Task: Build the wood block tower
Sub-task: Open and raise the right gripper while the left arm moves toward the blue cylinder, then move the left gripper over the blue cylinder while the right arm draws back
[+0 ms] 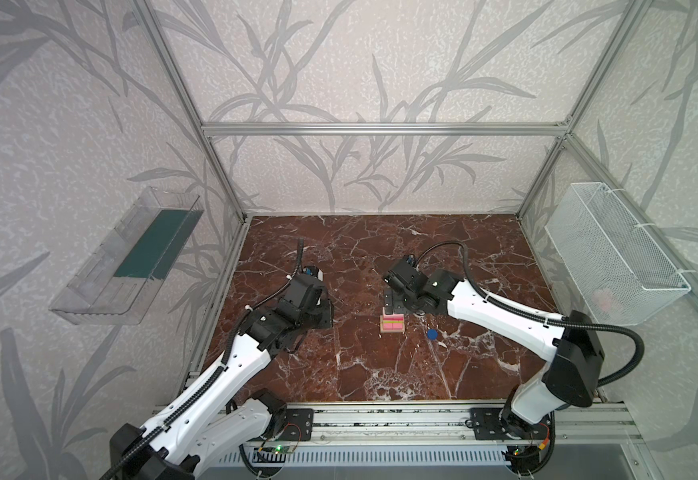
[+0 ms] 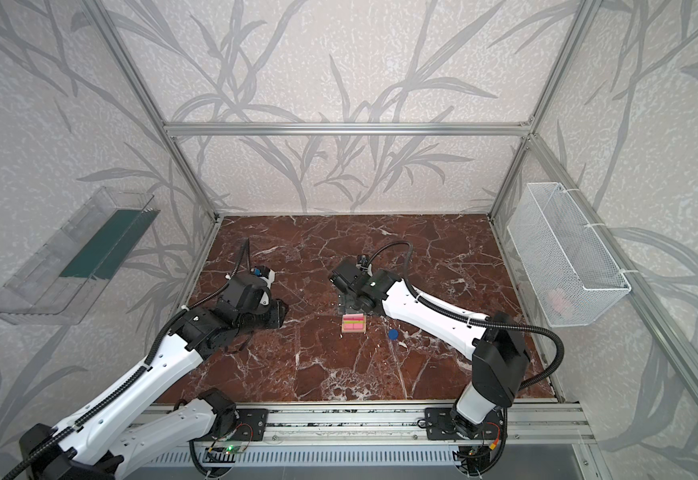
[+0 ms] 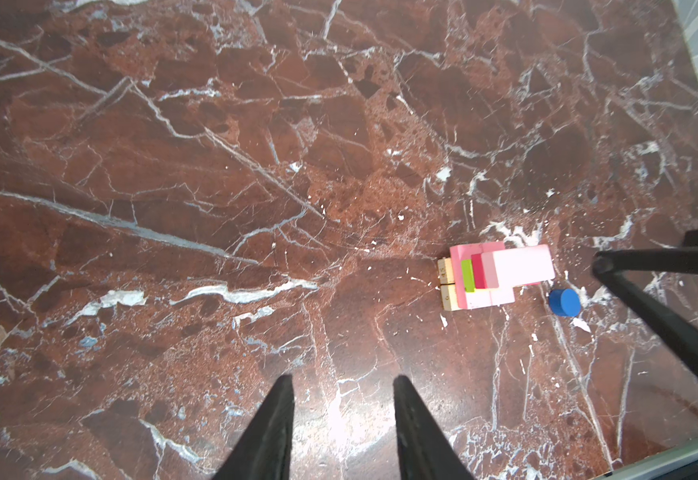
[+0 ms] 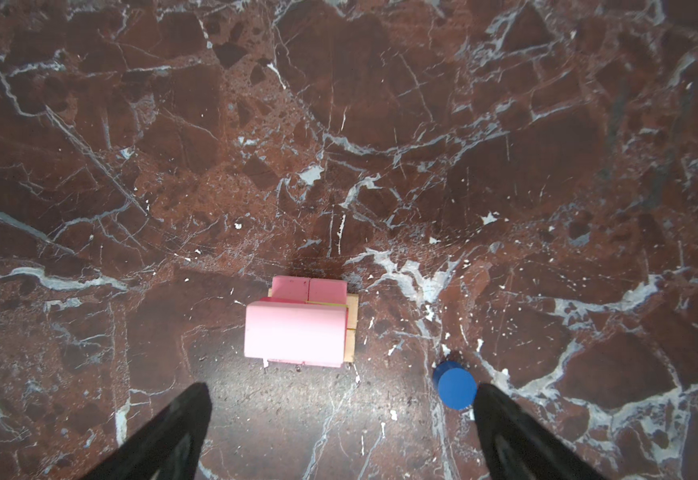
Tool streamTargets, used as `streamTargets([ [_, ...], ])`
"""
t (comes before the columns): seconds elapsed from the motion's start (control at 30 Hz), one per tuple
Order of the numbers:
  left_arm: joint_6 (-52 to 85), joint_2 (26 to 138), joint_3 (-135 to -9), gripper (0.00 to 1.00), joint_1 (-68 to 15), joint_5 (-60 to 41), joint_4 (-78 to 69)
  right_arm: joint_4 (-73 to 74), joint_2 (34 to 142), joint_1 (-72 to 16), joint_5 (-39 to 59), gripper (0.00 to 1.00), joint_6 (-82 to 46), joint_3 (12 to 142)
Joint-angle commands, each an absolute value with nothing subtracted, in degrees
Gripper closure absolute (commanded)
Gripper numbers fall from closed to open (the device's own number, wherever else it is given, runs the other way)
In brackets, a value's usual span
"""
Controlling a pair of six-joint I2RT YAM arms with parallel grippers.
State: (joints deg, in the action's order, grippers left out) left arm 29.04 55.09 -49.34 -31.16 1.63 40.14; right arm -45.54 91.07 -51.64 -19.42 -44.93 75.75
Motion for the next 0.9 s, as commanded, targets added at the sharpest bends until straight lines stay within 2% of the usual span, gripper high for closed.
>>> streamTargets([
  [0.0, 28.56, 55.91, -50.91, 0.61, -30.94, 2.21, 42.02, -43.16, 86.81, -51.53, -22.97, 0.01, -43.30, 72.69],
  [0.2, 29.90, 58.97, -52.28, 0.67, -30.95, -0.91, 41.36, -39.06, 80.72, -49.44, -21.52, 0.01, -42.76, 65.74],
  [0.27, 30.85, 60.25, -52.55, 0.74, -31.09, -2.92, 40.59, -37.32, 78.87, -48.41, -20.17, 0.06, -42.72, 63.28],
  [0.43, 34.28, 62.74, -51.93, 0.90, -31.46, -8.72, 37.25, -33.93, 74.33, -45.69, -17.24, 0.22, -42.30, 57.91],
  [0.5, 35.91, 63.54, -51.54, 0.94, -32.02, -10.24, 36.06, -32.22, 72.54, -44.49, -15.74, 0.30, -41.80, 55.72],
  [0.87, 41.64, 67.06, -50.94, 0.95, -39.35, -10.07, 30.85, -26.95, 67.45, -39.31, -9.55, 0.76, -39.67, 47.46],
])
